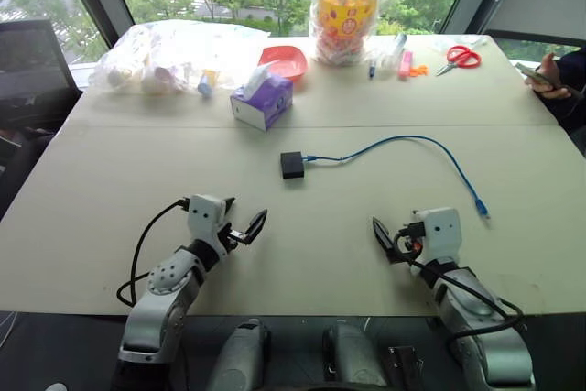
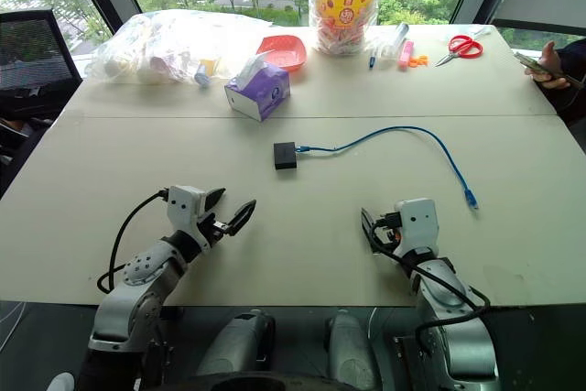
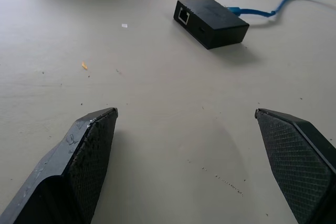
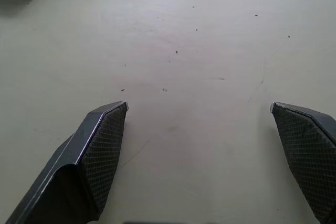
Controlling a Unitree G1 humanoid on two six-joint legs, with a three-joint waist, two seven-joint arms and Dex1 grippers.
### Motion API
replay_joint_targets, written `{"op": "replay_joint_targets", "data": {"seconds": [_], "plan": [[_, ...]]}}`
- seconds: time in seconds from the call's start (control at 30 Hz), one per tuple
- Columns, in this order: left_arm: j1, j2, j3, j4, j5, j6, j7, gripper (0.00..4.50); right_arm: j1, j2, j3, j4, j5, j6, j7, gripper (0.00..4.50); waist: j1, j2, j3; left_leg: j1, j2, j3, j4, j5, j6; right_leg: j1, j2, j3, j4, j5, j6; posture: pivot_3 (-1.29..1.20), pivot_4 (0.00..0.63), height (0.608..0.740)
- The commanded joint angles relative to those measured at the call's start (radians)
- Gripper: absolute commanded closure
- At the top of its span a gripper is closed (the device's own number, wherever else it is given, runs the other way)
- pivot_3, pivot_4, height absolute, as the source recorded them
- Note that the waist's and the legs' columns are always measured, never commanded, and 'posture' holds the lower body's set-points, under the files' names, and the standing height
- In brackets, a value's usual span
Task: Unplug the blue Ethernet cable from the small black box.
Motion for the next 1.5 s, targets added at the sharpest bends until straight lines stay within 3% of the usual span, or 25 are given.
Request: {"op": "replay_joint_targets", "data": {"seconds": [0.03, 0.3, 0.43, 0.5, 0.63, 0.83, 1.0, 1.23, 1.5], "plan": [[-0.01, 0.004, 0.007, -0.011, -0.015, 0.006, -0.009, 0.13, -0.012, -0.012, 0.007, -0.041, 0.016, 0.011, 0.017, 0.0, 0.001, 0.0, 0.0, 0.0, 0.0, 0.0, 0.0, 0.0, 0.0, 0.0, 0.0, 0.0, 0.0, 0.0, 0.0, 0.0, 0.15, 0.74], [-0.027, 0.014, 0.005, 0.0, -0.022, 0.016, -0.023, 0.13, -0.164, -0.121, -0.007, -0.033, 0.052, 0.143, 0.091, 0.0, 0.001, 0.0, 0.001, -0.001, 0.0, 0.0, 0.001, 0.0, 0.0, 0.0, 0.0, 0.0, 0.0, 0.0, 0.0, 0.0, 0.15, 0.74], [-0.048, 0.021, 0.003, 0.013, -0.025, 0.014, -0.041, 0.13, -0.495, -0.307, 0.034, 0.093, 0.137, 0.279, 0.301, 0.0, -0.01, 0.004, 0.006, -0.001, -0.001, 0.003, 0.002, 0.001, 0.002, 0.0, 0.001, 0.0, 0.0, 0.002, 0.0, 0.0, 0.15, 0.74], [-0.063, 0.041, -0.009, 0.027, -0.014, -0.007, -0.077, 0.13, -0.65, -0.382, 0.118, 0.221, 0.112, 0.283, 0.401, 0.0, -0.009, 0.003, 0.006, 0.0, -0.001, 0.002, 0.002, 0.002, 0.003, 0.0, 0.001, 0.0, 0.0, 0.003, 0.0, 0.0, 0.15, 0.74], [-0.093, 0.073, -0.005, 0.056, -0.017, -0.018, -0.125, 0.13, -0.893, -0.43, 0.279, 0.485, 0.054, 0.228, 0.578, 0.0, -0.011, 0.002, 0.007, -0.001, 0.0, 0.001, -0.001, 0.002, 0.003, -0.001, 0.002, -0.002, 0.0, 0.004, 0.0, 0.0, 0.15, 0.74], [-0.105, 0.09, 0.017, 0.068, -0.022, -0.025, -0.139, 0.13, -1.25, -0.315, 0.543, 1.005, -0.116, -0.01, 0.866, 0.0, -0.029, 0.002, 0.008, -0.004, -0.002, 0.005, 0.0, 0.001, 0.004, -0.004, -0.001, 0.0, -0.002, 0.005, 0.003, 0.0, 0.15, 0.74], [-0.09, 0.083, 0.026, 0.047, -0.017, -0.027, -0.116, 0.13, -1.437, -0.155, 0.584, 1.389, -0.208, -0.158, 0.944, 0.0, -0.024, 0.002, 0.008, -0.003, -0.001, 0.003, -0.002, 0.002, 0.003, -0.005, 0.0, 0.0, 0.0, 0.005, 0.003, 0.0, 0.15, 0.74], [-0.035, 0.102, 0.059, -0.01, -0.008, -0.037, -0.09, 0.13, -1.527, -0.017, 0.624, 1.678, -0.376, -0.379, 0.871, 0.0, -0.027, 0.002, 0.008, -0.005, -0.003, 0.004, -0.002, 0.003, 0.0, -0.008, -0.002, 0.0, 0.0, 0.005, 0.003, 0.0, 0.15, 0.74], [-0.008, 0.097, 0.065, -0.031, -0.006, -0.046, -0.063, 0.13, -1.566, 0.034, 0.599, 1.8, -0.473, -0.477, 0.784, 0.0, -0.029, 0.002, 0.008, -0.004, -0.002, 0.003, -0.004, 0.004, -0.001, -0.009, -0.001, 0.001, 0.003, 0.007, 0.0, 0.0, 0.15, 0.74]]}}
